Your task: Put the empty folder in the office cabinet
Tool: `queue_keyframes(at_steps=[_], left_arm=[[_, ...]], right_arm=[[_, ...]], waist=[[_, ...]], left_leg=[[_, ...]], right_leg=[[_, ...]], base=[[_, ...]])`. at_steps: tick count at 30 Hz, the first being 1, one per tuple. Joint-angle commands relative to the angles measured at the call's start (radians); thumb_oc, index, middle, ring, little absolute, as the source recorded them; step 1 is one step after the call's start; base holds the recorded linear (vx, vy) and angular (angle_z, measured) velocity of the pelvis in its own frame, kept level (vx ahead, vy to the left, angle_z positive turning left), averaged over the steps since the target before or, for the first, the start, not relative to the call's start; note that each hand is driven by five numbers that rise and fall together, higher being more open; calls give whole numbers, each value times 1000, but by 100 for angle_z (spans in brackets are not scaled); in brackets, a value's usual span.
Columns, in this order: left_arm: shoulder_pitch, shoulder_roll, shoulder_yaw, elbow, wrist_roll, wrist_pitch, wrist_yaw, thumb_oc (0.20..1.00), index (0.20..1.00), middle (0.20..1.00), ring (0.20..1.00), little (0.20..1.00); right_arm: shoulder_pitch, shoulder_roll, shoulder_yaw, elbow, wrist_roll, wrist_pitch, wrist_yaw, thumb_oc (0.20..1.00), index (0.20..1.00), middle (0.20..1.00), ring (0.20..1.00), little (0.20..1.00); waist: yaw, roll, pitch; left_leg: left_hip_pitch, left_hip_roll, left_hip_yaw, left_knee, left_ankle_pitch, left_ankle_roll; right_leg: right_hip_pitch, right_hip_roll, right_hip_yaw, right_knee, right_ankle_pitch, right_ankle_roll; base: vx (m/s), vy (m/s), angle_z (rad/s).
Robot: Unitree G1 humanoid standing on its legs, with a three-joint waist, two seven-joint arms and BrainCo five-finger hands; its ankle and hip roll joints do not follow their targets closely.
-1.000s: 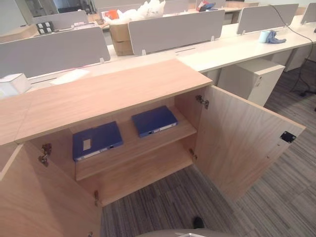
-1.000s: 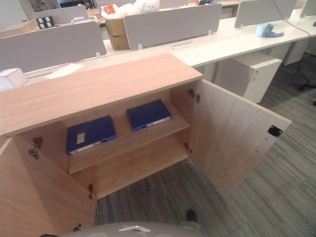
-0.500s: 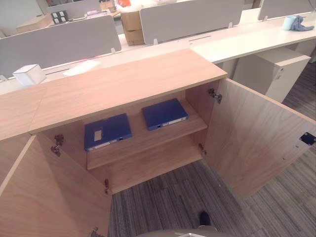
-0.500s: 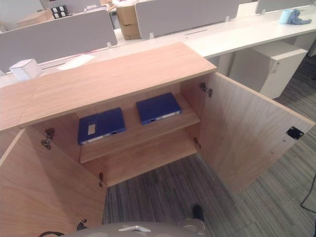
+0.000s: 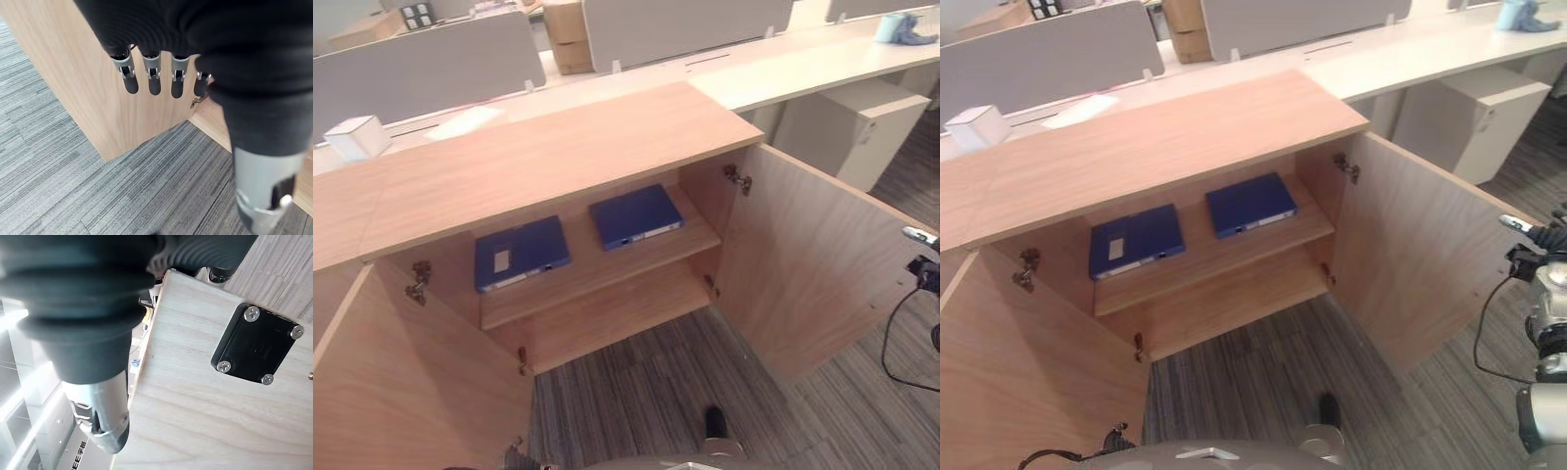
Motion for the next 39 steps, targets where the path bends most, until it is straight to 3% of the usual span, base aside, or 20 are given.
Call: queue_keyframes(at_steps=[1,9,12,14,15,16,18,22,26,39], left_arm=[[-7,54,-16,14,-11,-13,12,1000,1000,1000,1000,1000],[-14,43,-9,46,-9,0,23,1000,1000,1000,1000,1000],[-20,41,-11,48,0,6,19,1000,1000,1000,1000,1000],[-24,41,-7,40,13,9,12,1000,1000,1000,1000,1000],[-24,41,-6,40,13,9,12,1000,1000,1000,1000,1000],[-28,38,-6,23,31,7,0,1000,1000,1000,1000,1000],[-33,33,-8,-4,54,0,-18,1000,1000,1000,1000,1000],[-33,39,-16,-50,71,-12,-21,1000,1000,1000,1000,1000],[-35,47,-25,-70,74,-10,-22,1000,1000,1000,1000,1000],[-37,53,-7,-32,64,-7,-19,1000,1000,1000,1000,1000]], right_arm=[[-120,90,89,-83,74,-59,43,1000,1000,1000,1000,1000],[-174,226,91,-94,154,-74,-19,1000,1000,1000,1000,1000],[-170,290,148,-130,157,-42,6,1000,1000,1000,1000,1000],[-137,316,265,-299,129,-13,76,1000,1000,1000,1000,1000],[-137,317,265,-299,128,-13,76,1000,1000,1000,1000,1000],[-93,304,405,-537,130,6,177,1000,1000,1000,1000,1000],[-66,259,585,-766,139,34,312,1000,1000,1000,1000,1000],[-41,189,742,-949,166,54,409,1000,1000,1000,1000,1000],[-38,191,777,-951,161,61,413,1000,1000,1000,1000,1000],[40,327,687,-717,81,54,346,1000,1000,1000,1000,1000]], waist=[[60,-30,-31],[74,-34,-34],[77,-40,-34],[75,-41,-31],[74,-44,-33],[71,-43,-28],[70,-45,-26],[76,-43,-24],[83,-45,-25],[106,-57,-33]], left_leg=[[-51,-7,-92,0,-73,11],[-51,-11,-99,0,-74,15],[-48,-13,-101,0,-75,16],[-45,-12,-99,0,-74,15],[-48,-15,-99,0,-72,16],[-49,-14,-98,0,-70,14],[-55,-17,-98,0,-65,12],[-58,-16,-100,0,-66,11],[-61,-15,-101,0,-66,11],[-63,-20,-115,0,-65,15]], right_leg=[[-109,-48,5,-4,61,69],[-104,-53,6,-4,63,66],[-102,-55,10,-4,64,64],[-99,-52,11,-4,66,62],[-103,-54,12,-4,68,63],[-103,-53,13,-4,68,62],[-110,-58,14,-4,68,62],[-112,-65,7,-4,68,66],[-112,-69,3,-4,68,67],[-103,-84,-5,-4,72,69]], base=[[3,-4,-3],[0,-3,-2],[-13,-5,-9],[-9,-5,-17],[-14,4,-27],[-28,13,-29],[-37,23,-49],[-25,10,-21],[-15,3,51],[0,-4,13]])
